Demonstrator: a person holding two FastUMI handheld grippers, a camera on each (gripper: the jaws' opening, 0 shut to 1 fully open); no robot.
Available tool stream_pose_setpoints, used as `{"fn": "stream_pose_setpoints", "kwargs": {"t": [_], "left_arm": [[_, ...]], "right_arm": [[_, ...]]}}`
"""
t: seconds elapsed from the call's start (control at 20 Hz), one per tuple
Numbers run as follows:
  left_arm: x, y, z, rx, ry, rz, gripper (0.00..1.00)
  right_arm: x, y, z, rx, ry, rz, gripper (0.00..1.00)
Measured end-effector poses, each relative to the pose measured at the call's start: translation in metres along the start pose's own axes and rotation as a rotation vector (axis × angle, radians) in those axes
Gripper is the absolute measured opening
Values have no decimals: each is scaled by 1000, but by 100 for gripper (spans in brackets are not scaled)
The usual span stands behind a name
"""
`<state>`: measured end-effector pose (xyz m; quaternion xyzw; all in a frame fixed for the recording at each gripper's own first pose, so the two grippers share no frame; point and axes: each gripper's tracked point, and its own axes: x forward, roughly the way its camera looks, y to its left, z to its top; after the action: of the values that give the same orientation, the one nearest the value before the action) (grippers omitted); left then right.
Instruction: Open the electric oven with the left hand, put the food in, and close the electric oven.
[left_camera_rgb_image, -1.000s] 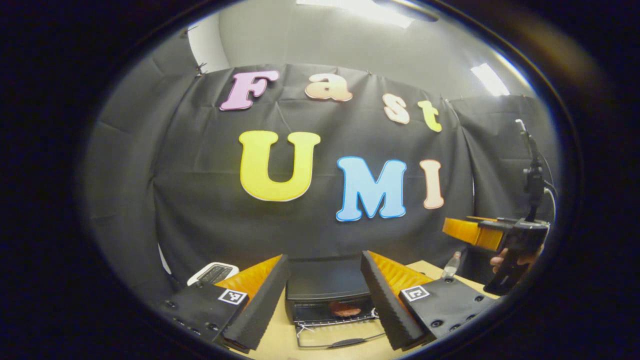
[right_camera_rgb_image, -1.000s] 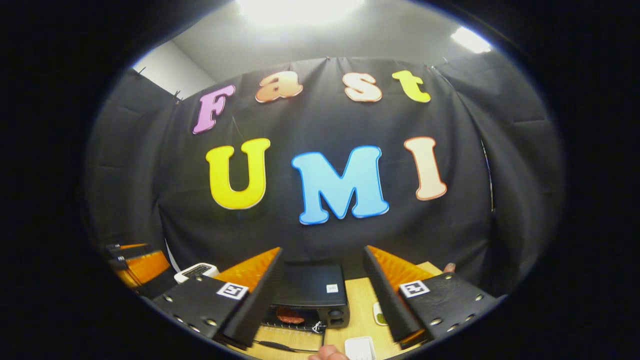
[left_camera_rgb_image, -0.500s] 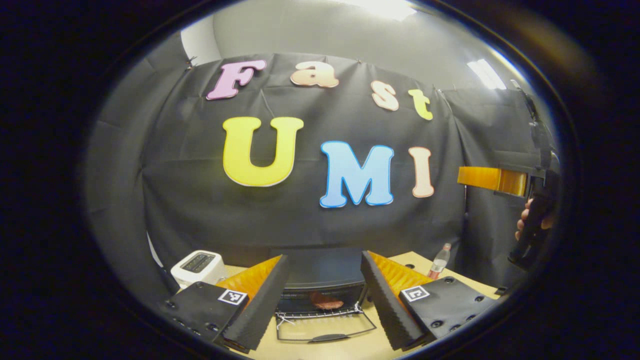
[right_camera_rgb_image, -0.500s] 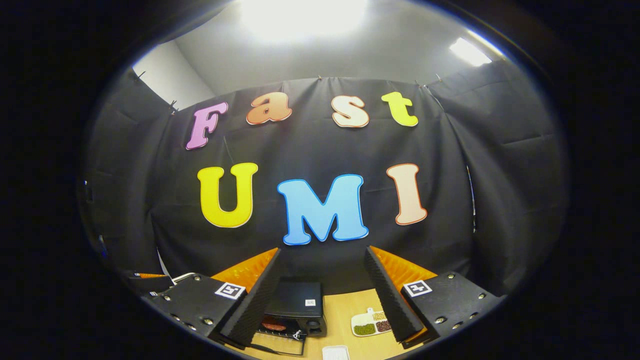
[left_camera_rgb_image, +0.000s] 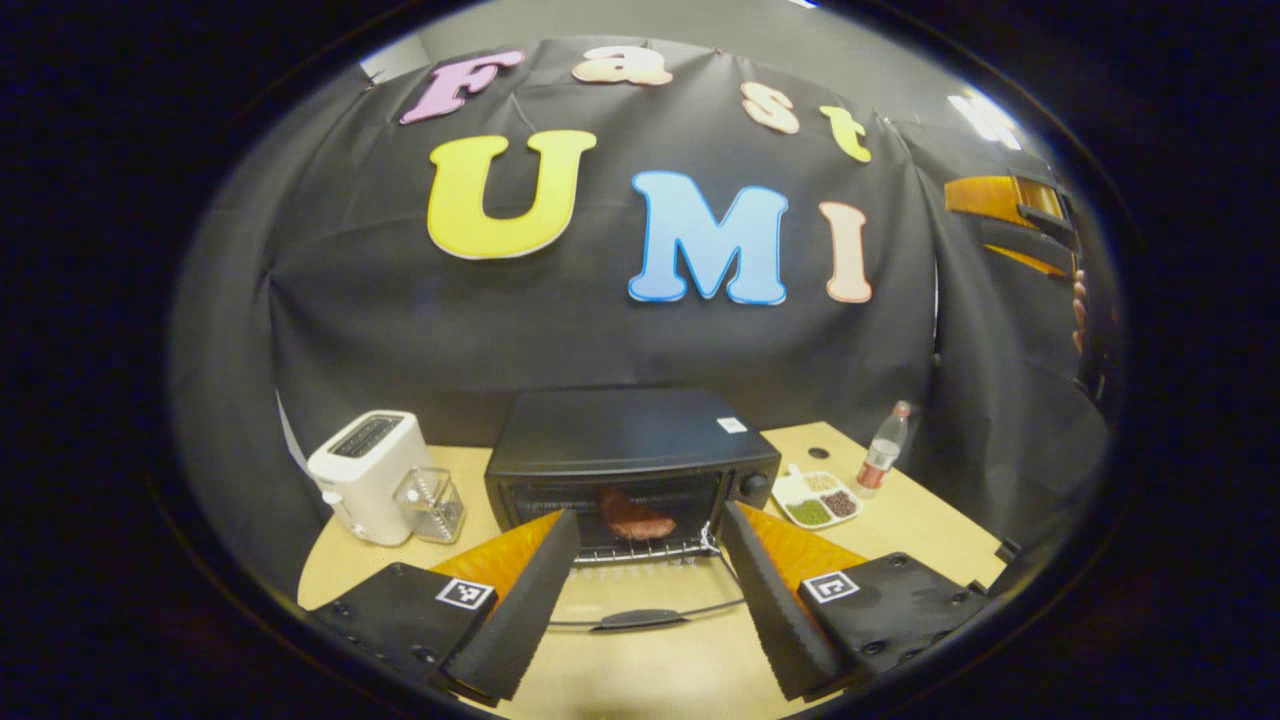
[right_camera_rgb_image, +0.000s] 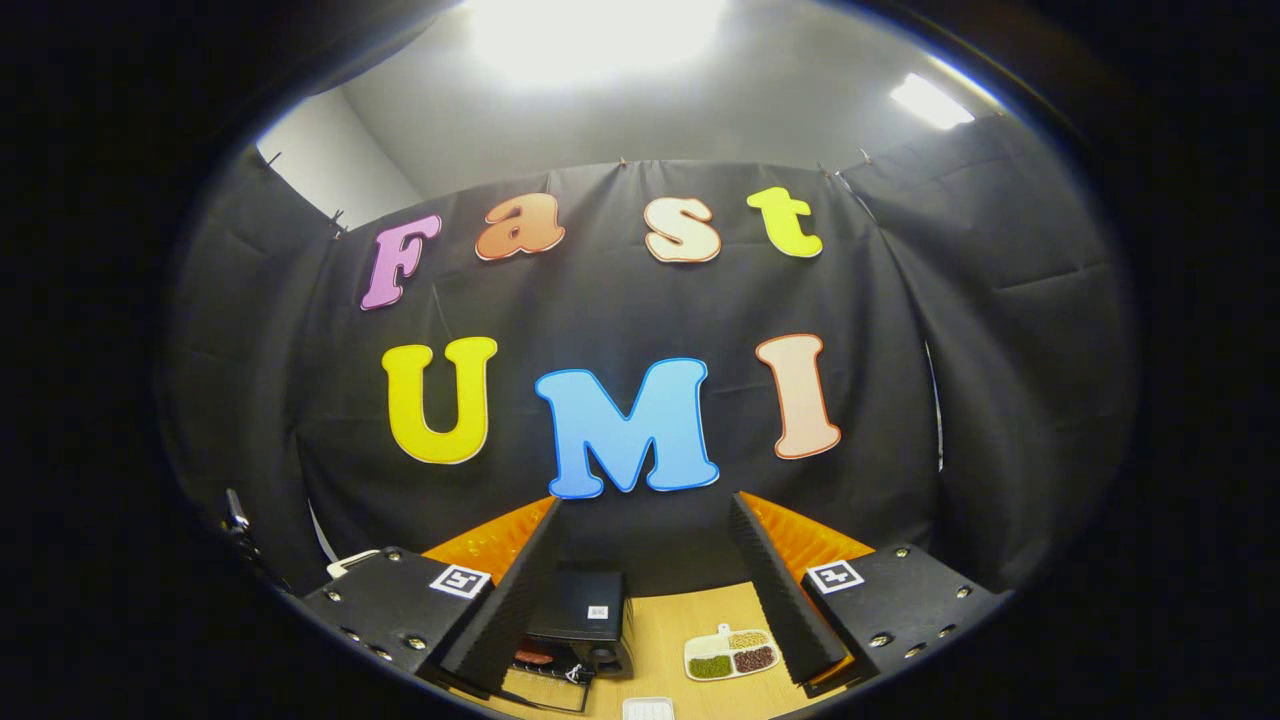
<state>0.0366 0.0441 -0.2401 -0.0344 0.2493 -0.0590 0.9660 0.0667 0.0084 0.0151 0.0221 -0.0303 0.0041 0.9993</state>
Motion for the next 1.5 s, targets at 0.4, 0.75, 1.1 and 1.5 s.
{"fn": "stream_pose_setpoints", "kwargs": {"t": [0.4,0.75,1.1,1.5], "left_arm": [[26,-2,-122,-70,362,39,94],[49,-2,-198,-129,618,60,92],[71,8,-228,-93,731,79,97],[92,14,-244,-102,781,97,92]], "right_arm": [[10,-29,-17,18,54,-15,99],[15,-54,-34,19,90,-39,99],[18,-73,-38,29,103,-78,99],[22,-76,-39,-2,113,-78,99]]}}
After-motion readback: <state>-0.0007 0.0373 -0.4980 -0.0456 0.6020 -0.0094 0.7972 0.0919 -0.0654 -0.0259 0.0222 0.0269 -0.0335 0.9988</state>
